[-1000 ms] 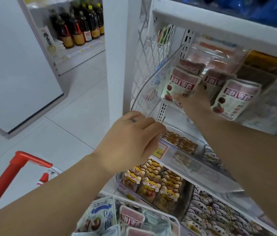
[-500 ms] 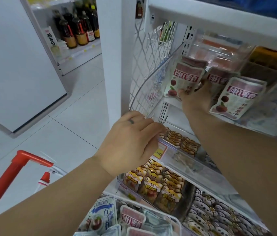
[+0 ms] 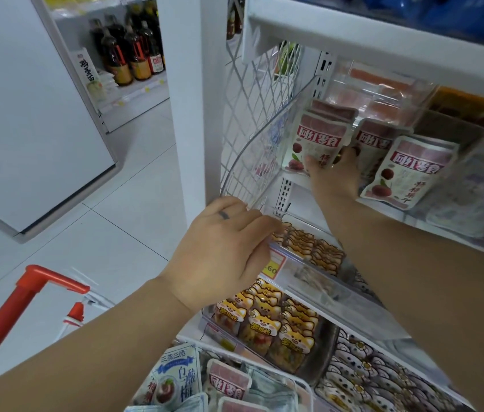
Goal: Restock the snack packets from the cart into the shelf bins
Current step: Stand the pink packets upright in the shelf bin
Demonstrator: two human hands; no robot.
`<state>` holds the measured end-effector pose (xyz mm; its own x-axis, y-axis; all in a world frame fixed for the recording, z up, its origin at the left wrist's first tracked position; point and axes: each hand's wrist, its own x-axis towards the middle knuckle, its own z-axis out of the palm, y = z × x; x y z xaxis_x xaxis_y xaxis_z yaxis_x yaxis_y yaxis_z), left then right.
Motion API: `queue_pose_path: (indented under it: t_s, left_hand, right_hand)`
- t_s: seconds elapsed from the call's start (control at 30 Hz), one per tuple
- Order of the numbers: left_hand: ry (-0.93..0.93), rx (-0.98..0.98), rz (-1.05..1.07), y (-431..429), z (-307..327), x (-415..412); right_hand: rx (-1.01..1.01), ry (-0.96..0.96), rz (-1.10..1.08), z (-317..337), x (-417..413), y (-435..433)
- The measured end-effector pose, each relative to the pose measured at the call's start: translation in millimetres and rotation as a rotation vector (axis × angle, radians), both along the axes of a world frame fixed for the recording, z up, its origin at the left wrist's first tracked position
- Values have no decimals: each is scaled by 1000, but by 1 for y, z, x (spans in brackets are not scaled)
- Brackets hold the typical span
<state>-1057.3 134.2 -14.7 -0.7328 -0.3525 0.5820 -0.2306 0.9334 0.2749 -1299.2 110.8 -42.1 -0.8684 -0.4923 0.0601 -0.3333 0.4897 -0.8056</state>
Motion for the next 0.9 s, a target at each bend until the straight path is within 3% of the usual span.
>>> queue_pose_path:
  t_s: [0.6,0.9]
  left_hand:
    - [-3,-3,25,1,-5,-1]
    - [-199,60,69,6,7,3]
  right_hand:
    - [2,-52,-19,4,1,8]
    - [52,-166,175,36,26,58]
